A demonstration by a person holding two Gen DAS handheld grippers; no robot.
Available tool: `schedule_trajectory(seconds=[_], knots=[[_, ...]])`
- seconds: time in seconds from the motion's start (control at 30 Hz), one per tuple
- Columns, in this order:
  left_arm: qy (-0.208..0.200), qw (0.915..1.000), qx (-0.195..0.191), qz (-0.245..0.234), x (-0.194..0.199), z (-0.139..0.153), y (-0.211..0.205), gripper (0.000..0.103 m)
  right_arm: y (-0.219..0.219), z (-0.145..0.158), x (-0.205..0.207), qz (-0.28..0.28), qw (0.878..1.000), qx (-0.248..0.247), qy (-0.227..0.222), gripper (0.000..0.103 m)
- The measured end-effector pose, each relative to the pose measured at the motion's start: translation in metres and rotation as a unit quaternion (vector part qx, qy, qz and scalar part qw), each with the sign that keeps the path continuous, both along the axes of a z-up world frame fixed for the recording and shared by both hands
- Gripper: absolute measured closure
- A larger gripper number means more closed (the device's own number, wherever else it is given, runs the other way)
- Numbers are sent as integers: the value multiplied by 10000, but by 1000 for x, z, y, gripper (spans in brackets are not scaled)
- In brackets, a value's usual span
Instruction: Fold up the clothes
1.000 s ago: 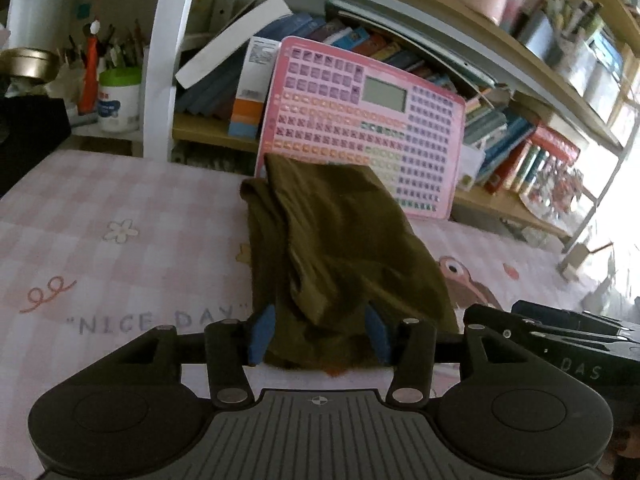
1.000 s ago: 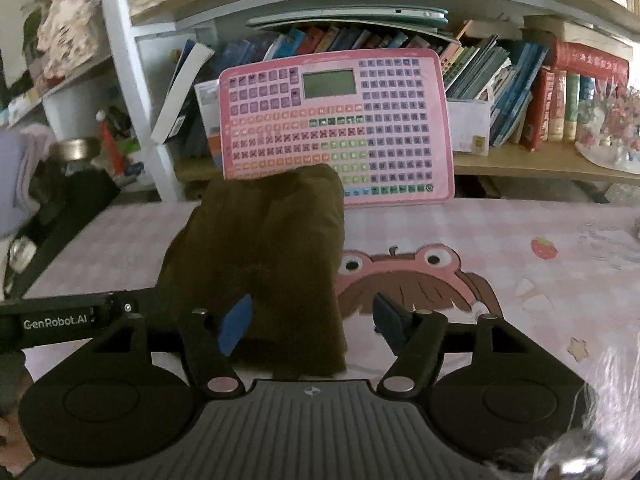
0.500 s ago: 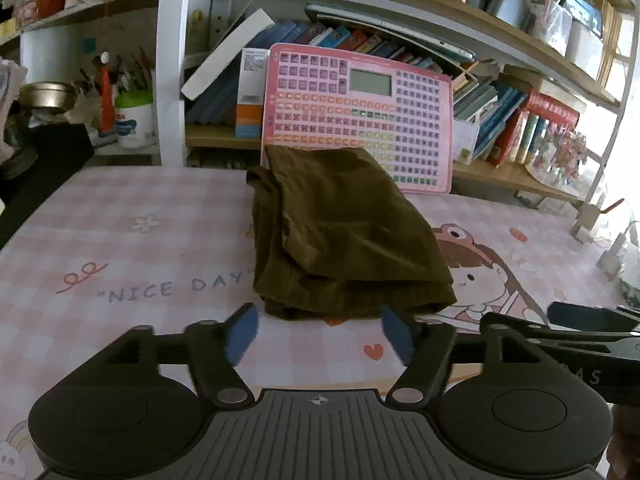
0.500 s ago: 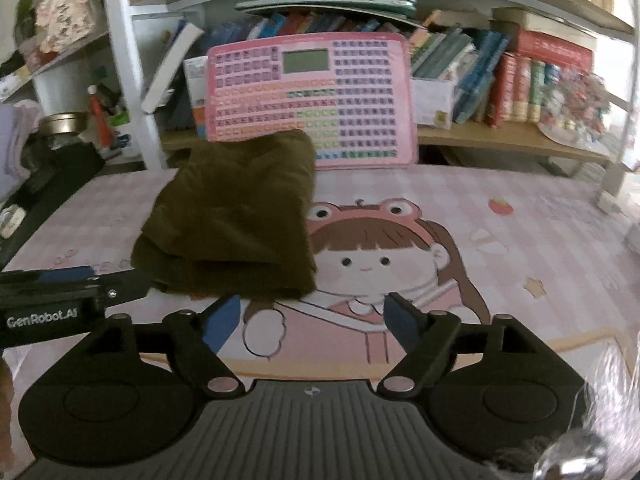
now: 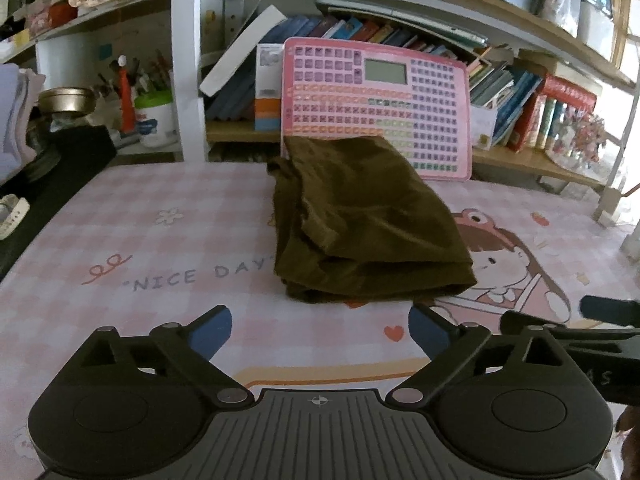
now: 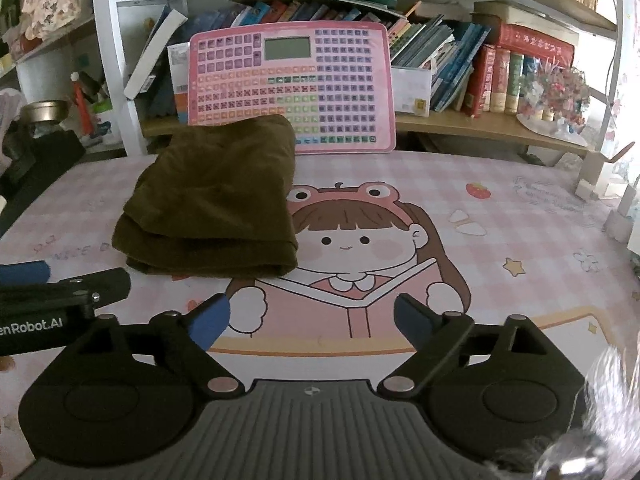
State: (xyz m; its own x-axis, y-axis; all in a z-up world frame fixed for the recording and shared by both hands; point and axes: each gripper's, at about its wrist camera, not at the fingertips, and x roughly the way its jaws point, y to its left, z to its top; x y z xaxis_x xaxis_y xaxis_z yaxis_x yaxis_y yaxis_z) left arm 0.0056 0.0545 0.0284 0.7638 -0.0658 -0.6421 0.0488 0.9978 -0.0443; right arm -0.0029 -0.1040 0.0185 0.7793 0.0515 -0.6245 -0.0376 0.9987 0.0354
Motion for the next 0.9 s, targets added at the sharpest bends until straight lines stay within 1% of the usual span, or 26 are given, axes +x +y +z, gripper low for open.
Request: schedule_trajectory(seconds=[0.2, 0.5, 0.9], knots=[[17, 9999, 71, 82, 0, -1, 2, 2, 0, -1, -1, -48, 9999, -118, -15, 0], [61, 9999, 127, 82, -4, -2, 2, 2, -1, -5, -3, -41, 9998, -191, 90, 0], [13, 9999, 133, 108, -7, -1, 2, 2, 1, -5, -7, -19, 9998, -185, 87, 0]])
